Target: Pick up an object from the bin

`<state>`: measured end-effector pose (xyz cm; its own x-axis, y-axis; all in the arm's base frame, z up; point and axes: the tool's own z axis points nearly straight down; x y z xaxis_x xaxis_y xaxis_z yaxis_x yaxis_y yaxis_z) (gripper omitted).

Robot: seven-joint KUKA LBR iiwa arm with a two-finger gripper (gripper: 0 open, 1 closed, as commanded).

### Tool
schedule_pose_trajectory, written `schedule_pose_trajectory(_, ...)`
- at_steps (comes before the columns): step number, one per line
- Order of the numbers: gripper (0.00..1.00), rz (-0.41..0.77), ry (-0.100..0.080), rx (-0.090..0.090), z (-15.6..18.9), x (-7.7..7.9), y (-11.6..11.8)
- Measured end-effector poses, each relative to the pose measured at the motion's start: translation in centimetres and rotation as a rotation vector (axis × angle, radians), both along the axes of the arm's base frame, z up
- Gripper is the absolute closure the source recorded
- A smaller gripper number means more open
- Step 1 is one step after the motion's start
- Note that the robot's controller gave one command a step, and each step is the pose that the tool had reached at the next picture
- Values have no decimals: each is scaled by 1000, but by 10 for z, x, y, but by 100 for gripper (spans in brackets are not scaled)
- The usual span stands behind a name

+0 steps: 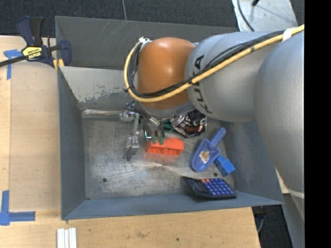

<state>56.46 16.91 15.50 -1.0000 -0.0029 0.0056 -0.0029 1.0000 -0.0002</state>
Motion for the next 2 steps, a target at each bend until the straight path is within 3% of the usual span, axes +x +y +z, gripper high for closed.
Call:
schedule_pose_trajectory(1,0,-2,-8,1,5,2,-1)
schedule_pose_trajectory(2,0,-62,-11,3,-25,-14,-35)
